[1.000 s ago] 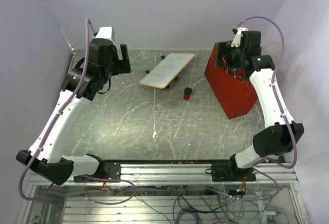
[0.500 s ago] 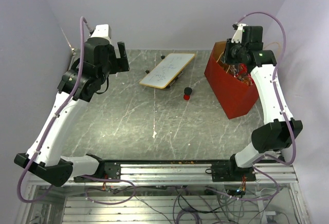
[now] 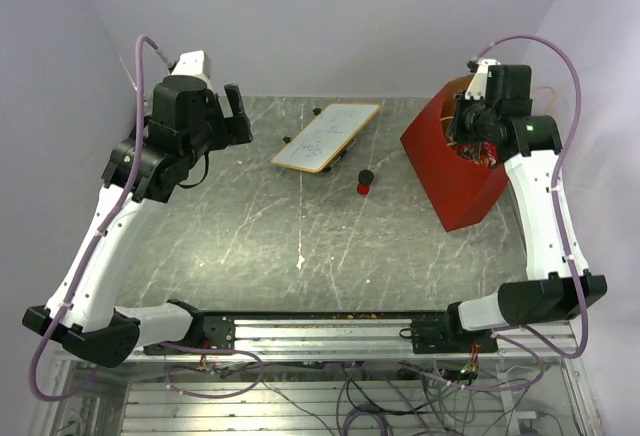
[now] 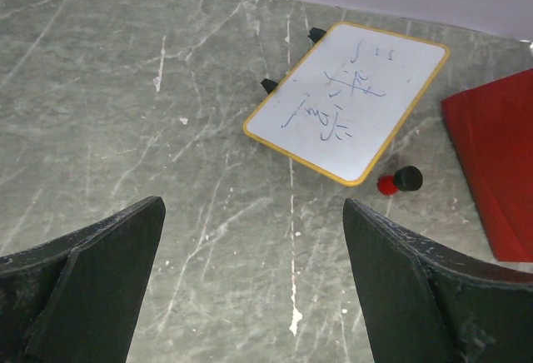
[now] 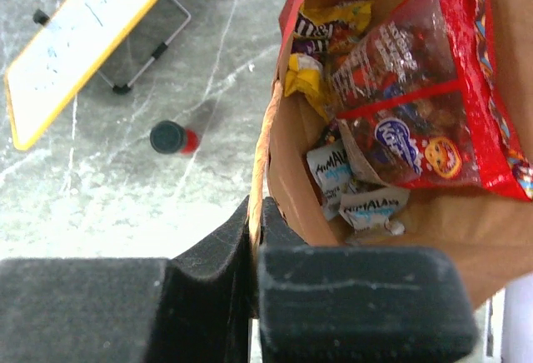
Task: Take the snacks out of the paper bag
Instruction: Adjust the paper bag at the center of the board.
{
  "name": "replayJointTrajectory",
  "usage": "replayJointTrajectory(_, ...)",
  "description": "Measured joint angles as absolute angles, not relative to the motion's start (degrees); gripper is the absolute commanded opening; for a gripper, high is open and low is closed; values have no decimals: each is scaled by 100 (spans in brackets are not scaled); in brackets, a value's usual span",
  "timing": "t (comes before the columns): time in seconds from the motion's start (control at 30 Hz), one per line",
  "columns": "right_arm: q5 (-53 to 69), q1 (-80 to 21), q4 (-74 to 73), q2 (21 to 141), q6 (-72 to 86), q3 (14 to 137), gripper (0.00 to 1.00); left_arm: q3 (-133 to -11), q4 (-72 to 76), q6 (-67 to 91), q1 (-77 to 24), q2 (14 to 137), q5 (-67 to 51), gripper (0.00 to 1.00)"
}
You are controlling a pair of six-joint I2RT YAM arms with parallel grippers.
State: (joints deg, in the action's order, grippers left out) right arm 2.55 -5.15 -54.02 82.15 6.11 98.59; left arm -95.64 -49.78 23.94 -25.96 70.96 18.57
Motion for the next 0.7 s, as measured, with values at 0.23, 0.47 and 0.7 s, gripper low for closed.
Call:
replayJointTrajectory(0.23, 349, -515, -5730, 7496, 495, 9365, 0, -9456, -5159, 2904, -2596, 6702, 1542, 99)
replayJointTrajectory(0.47, 532, -515, -6318, 6794, 663, 8941, 0, -9113, -5273, 3529, -2596, 6274, 1160, 95)
replayJointTrajectory(0.7, -145, -515, -7089, 6160, 1293, 8661, 2, -8648, -5374, 4088, -2596, 5929, 694, 100)
